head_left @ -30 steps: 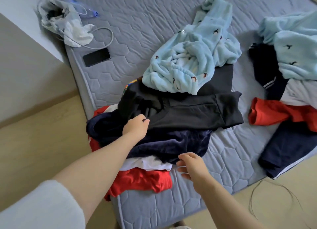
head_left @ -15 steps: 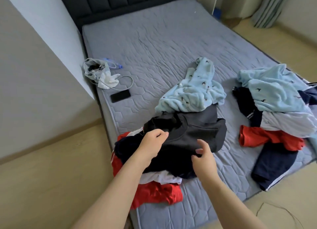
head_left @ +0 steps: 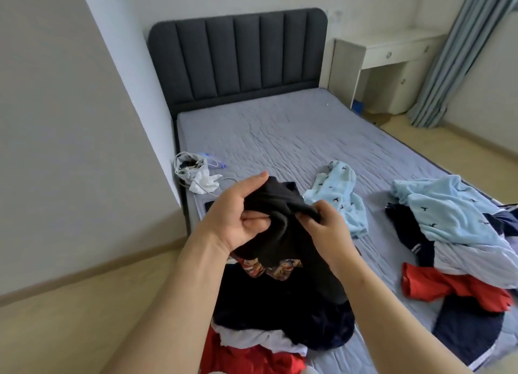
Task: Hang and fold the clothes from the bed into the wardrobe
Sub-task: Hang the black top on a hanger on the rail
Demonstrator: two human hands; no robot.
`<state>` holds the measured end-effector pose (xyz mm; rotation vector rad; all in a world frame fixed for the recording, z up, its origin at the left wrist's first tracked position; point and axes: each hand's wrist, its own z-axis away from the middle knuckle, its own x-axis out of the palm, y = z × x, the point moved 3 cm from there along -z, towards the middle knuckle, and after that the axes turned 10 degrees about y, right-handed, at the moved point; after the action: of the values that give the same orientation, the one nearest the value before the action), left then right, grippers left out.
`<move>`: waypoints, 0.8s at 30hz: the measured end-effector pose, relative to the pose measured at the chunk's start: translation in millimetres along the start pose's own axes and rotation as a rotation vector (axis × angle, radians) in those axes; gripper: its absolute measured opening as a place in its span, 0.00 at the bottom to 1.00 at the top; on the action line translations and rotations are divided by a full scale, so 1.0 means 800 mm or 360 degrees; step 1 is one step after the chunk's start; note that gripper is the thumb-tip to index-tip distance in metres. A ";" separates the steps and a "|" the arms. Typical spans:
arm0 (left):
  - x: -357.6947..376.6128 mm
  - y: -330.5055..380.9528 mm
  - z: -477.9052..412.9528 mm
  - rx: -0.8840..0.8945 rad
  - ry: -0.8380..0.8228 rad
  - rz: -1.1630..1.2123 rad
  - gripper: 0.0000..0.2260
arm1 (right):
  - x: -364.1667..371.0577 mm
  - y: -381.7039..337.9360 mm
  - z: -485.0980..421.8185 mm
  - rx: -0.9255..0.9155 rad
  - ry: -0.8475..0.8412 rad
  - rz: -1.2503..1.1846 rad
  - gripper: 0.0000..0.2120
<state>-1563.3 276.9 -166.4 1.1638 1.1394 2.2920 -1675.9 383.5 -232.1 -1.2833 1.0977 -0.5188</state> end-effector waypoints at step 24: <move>-0.111 -0.108 -0.048 0.0474 0.1401 -0.0985 0.13 | 0.029 0.082 0.065 0.0529 -0.1385 0.0515 0.21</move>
<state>-1544.6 258.6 -293.7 -0.2406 1.8414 2.1475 -1637.6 407.8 -306.4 -0.8604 0.4347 0.1173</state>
